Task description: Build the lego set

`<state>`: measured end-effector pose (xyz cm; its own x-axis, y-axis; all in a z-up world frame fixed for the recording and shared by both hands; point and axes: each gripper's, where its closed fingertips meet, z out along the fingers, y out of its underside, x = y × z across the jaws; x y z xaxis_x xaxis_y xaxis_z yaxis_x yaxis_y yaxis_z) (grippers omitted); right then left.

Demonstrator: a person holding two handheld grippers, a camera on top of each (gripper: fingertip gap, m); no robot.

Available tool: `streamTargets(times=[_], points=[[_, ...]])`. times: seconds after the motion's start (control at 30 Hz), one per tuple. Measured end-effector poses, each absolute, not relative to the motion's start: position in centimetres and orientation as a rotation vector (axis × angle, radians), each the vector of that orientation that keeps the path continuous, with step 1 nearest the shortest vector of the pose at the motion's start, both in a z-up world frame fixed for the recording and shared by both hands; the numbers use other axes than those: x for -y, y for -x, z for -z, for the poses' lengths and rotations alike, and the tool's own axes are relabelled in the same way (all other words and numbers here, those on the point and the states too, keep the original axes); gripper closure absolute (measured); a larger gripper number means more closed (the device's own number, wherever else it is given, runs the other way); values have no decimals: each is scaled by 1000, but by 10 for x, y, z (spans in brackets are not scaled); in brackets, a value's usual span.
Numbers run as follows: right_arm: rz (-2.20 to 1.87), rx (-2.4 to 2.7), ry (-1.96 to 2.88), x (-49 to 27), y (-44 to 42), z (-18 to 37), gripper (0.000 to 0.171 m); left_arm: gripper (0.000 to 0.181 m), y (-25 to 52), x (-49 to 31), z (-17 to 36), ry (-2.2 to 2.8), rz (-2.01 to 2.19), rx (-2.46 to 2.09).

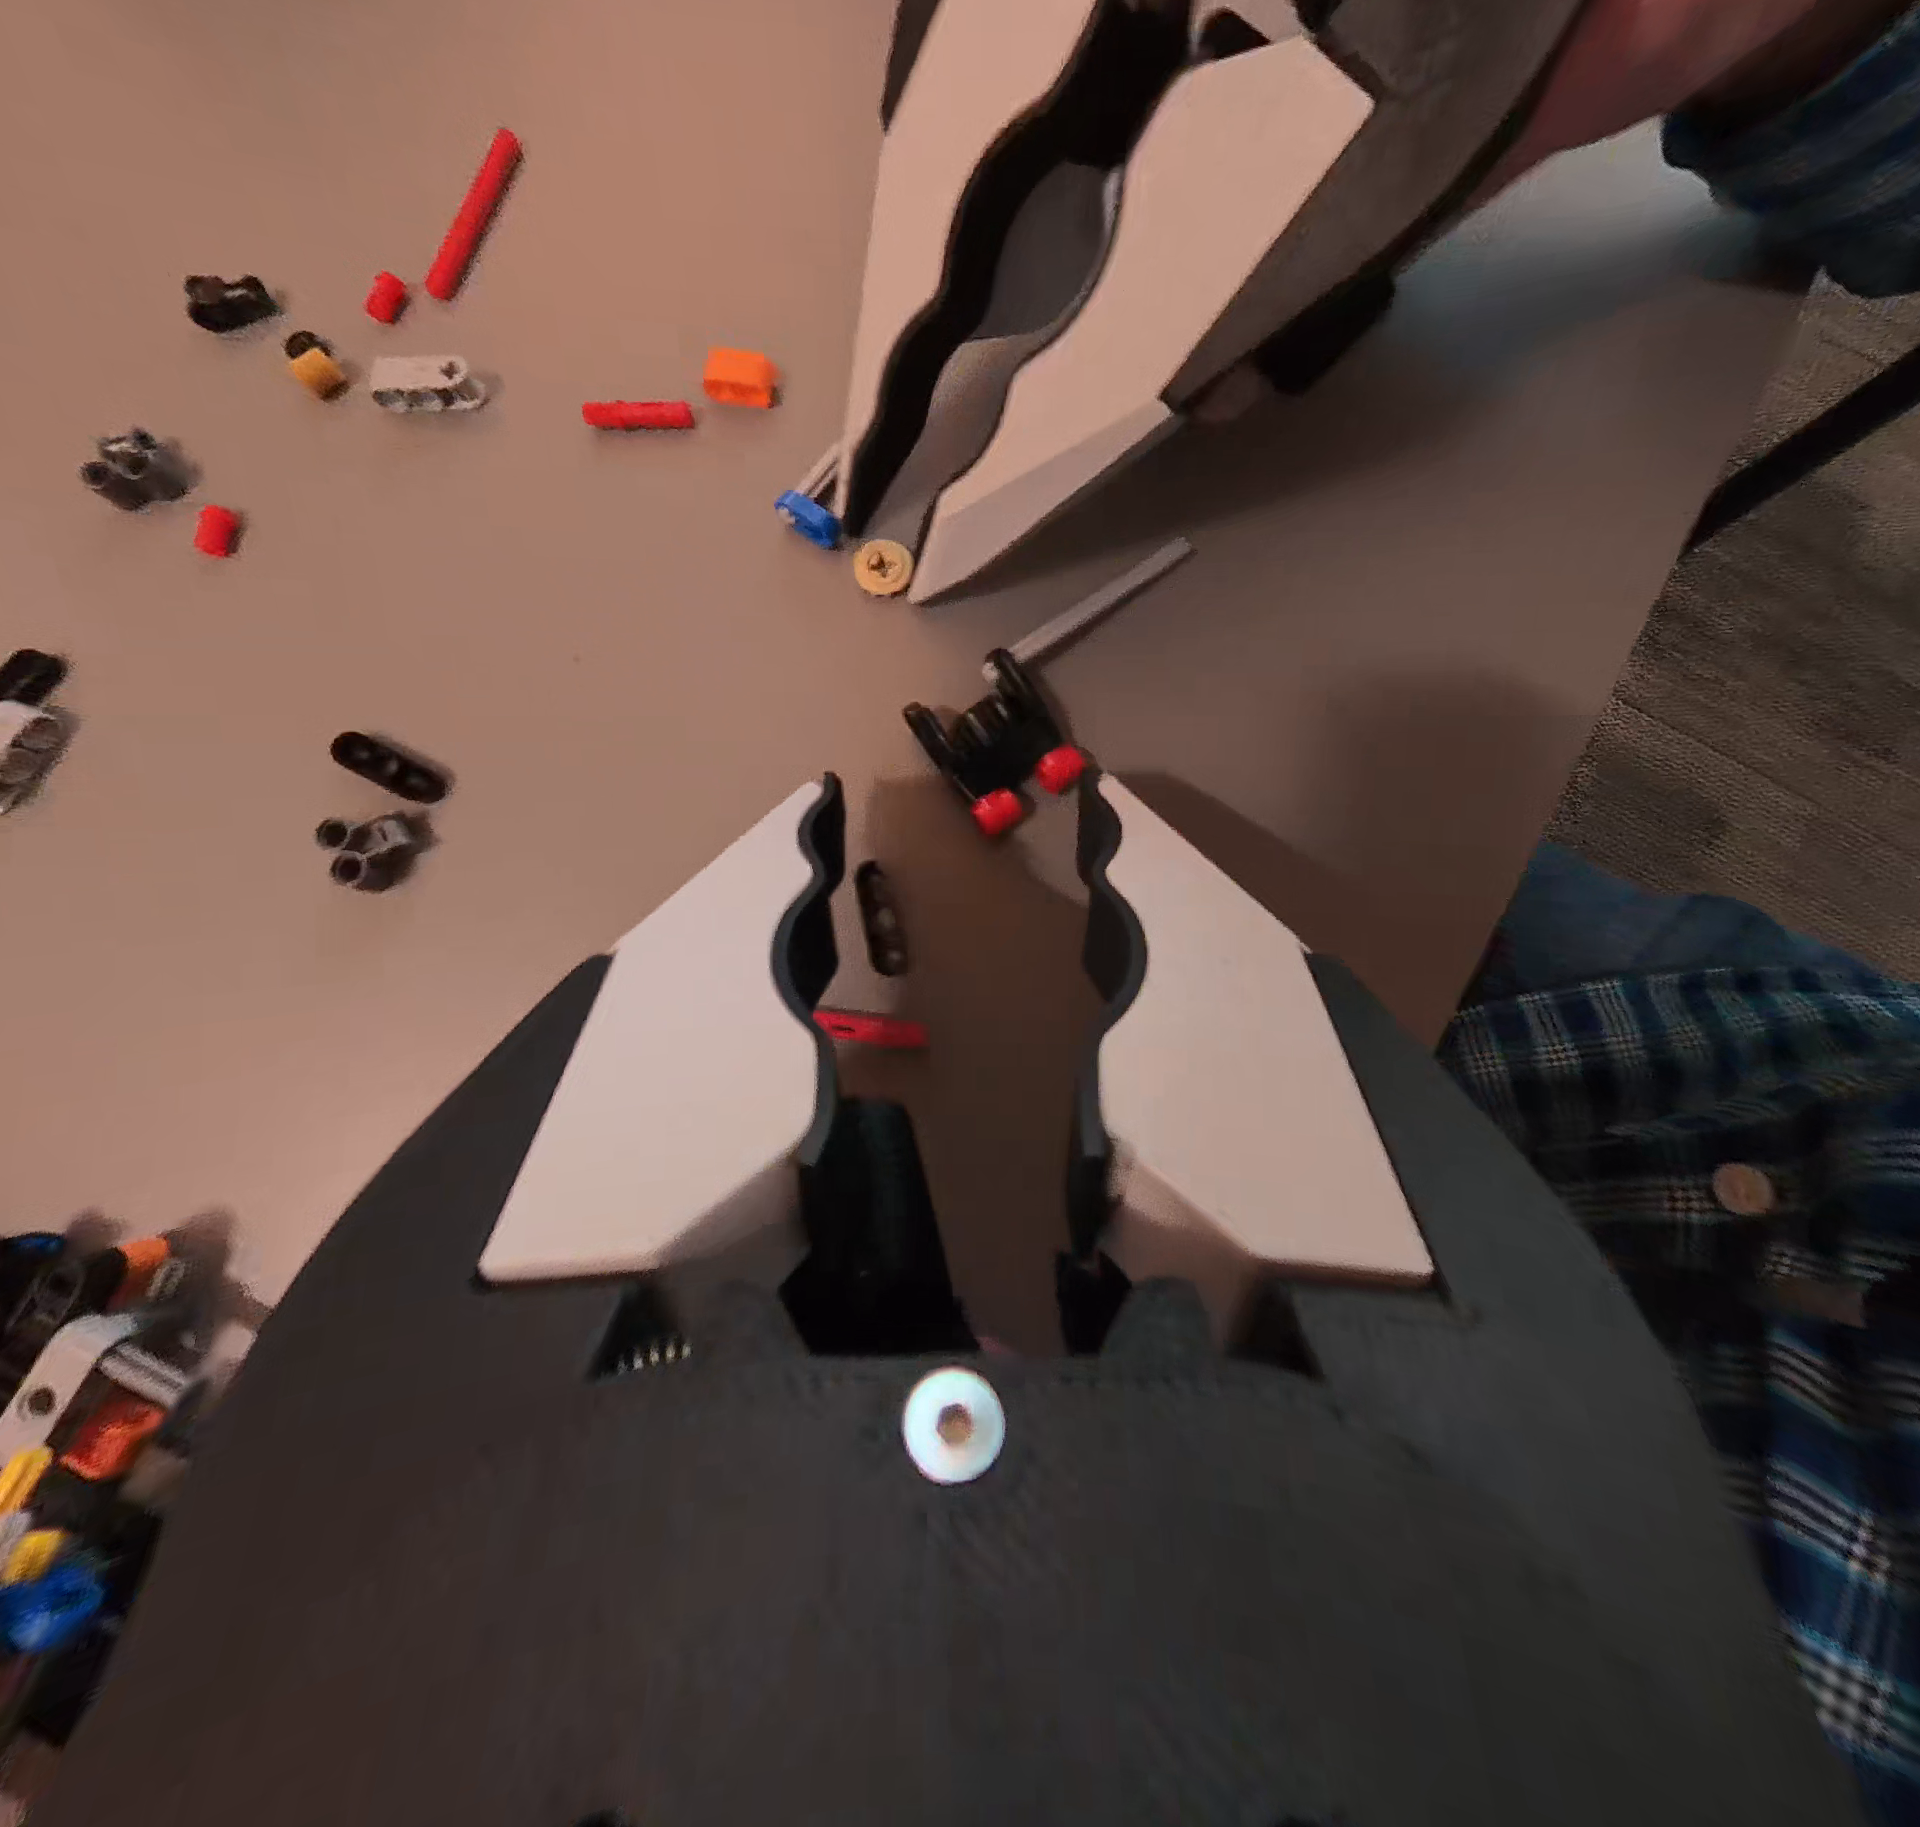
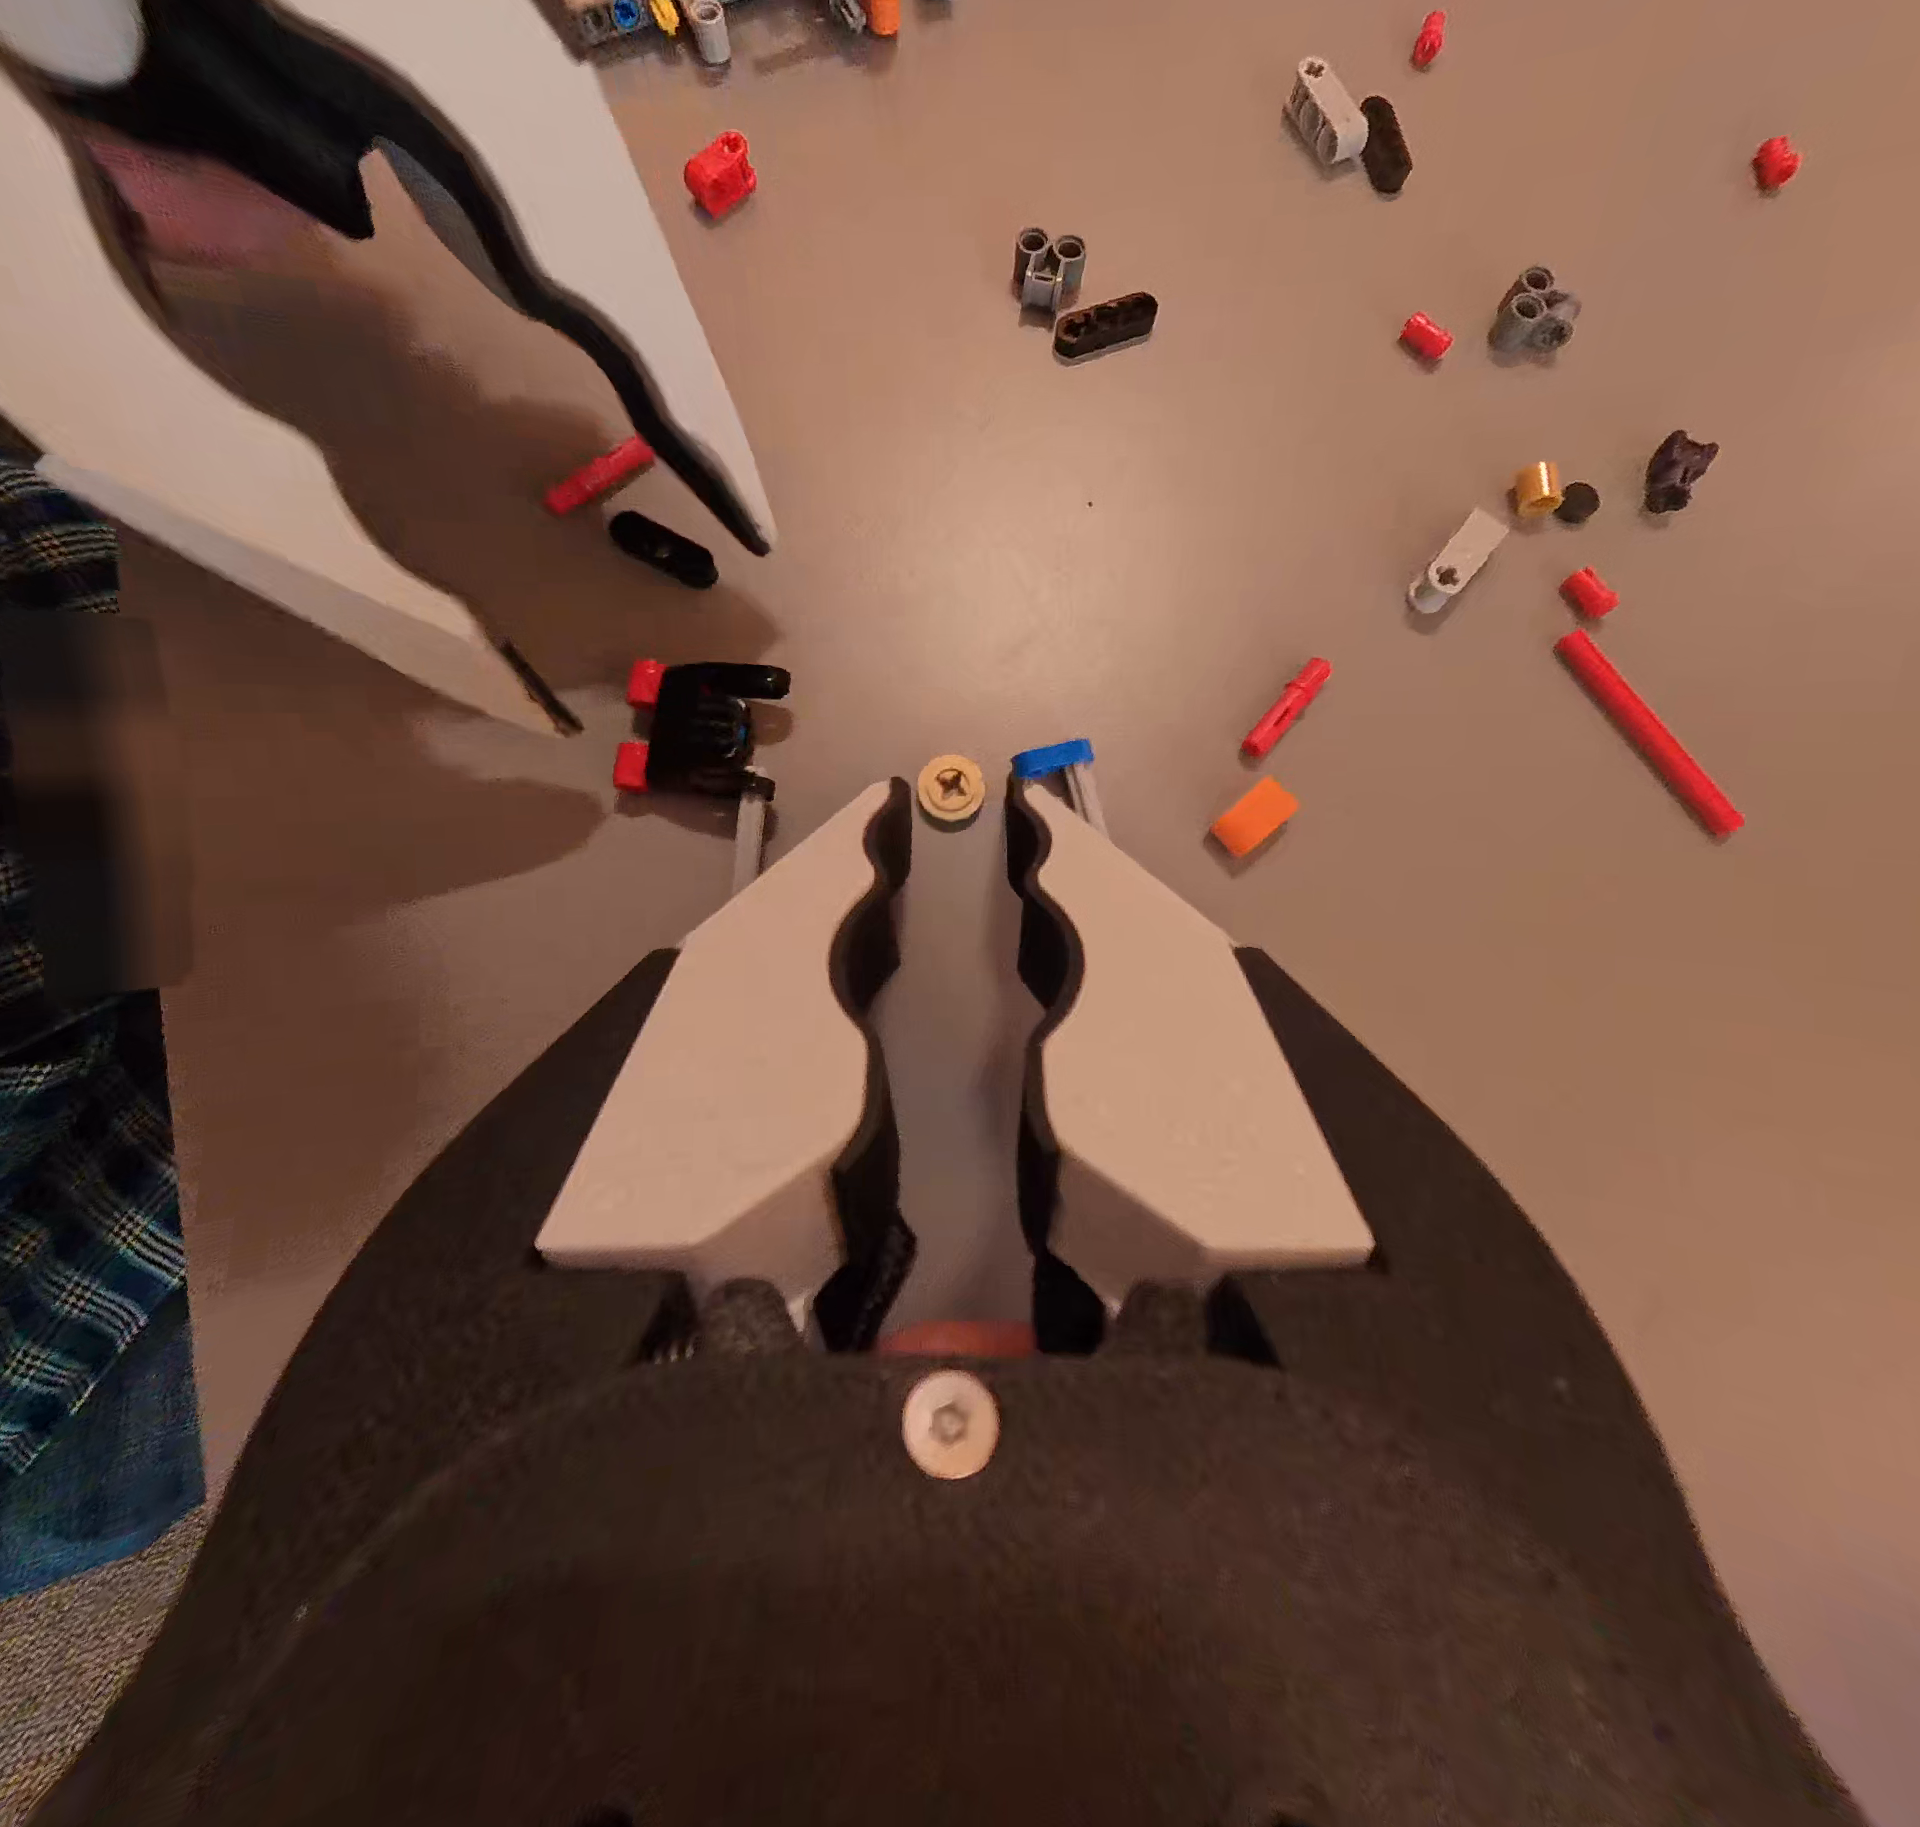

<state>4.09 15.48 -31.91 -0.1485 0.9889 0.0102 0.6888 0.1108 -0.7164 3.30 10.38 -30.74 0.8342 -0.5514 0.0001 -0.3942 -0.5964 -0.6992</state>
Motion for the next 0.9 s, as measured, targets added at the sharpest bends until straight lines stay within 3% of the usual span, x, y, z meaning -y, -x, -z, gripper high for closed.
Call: streamTargets(times=[0.27, 0.4, 0.57, 0.9], points=[[-803, 1909, 1602, -154, -39, 319, 162, 137, -44, -106, 318, 2247, 104, -696], [-821, 1912, 1598, -153, -41, 319, 162, 149, -44, -110, 317, 2231, 56, -691], [-828, 1917, 1585, -152, -43, 318, 162, 151, -44, -113, 317, 2229, 62, -712], [-835, 1905, 1574, -152, -56, 316, 162, 152, -46, -115, 317, 2126, 112, -1071]])
